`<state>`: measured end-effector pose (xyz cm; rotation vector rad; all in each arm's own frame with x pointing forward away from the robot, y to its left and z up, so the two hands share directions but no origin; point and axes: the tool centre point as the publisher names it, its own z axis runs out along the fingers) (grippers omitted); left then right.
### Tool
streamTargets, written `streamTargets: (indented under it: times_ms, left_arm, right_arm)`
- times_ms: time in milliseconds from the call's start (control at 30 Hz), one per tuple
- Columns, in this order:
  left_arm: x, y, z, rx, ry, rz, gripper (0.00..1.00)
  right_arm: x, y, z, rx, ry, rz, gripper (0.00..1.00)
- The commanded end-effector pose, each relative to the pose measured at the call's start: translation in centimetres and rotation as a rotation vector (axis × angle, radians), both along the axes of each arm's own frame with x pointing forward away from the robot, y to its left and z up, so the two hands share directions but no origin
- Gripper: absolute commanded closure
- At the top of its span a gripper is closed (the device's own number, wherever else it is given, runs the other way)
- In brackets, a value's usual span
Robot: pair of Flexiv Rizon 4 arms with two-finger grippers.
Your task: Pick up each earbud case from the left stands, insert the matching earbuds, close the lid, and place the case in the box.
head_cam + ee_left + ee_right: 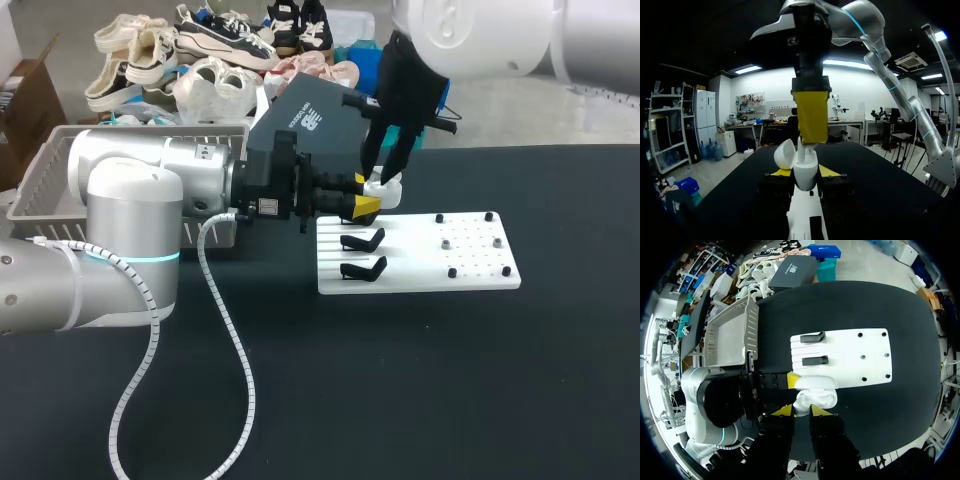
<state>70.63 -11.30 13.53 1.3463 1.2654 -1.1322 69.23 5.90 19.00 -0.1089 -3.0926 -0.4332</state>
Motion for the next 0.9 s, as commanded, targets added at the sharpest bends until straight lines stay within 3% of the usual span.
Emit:
streamTargets:
  times_ms: [33,467,533,567,733,833,900]
  left_arm:
    - [-0.09,0.02,-0.03,-0.002,-0.001,0.003,1.00]
    - [-0.09,0.02,-0.03,-0.002,-0.001,0.003,1.00]
    - [-0.09,0.02,-0.03,-0.002,-0.001,0.003,1.00]
    - [-0.09,0.02,-0.03,-0.002,-0.001,0.003,1.00]
    - [-0.09,0.02,-0.03,-0.002,-0.001,0.003,1.00]
    - [-0.09,0.02,-0.03,-0.002,-0.001,0.003,1.00]
    - [-0.09,0.02,-0.03,-0.002,-0.001,0.003,1.00]
  right_arm:
    - [-0.02,0.05,-0.20,0.002,-0.001,-0.005,1.00]
    - [0.23,0.11,-0.78,0.003,0.028,-0.008,1.00]
    - [0.27,0.15,-0.76,0.002,0.030,-0.009,0.88]
    - [0.31,0.17,-0.73,0.001,0.031,-0.009,0.72]
    - [0.45,0.22,-0.62,-0.003,0.031,-0.011,0.52]
    - [0.45,0.26,-0.46,-0.007,0.029,-0.013,0.29]
    - [0.33,0.27,-0.20,-0.006,0.026,-0.013,0.24]
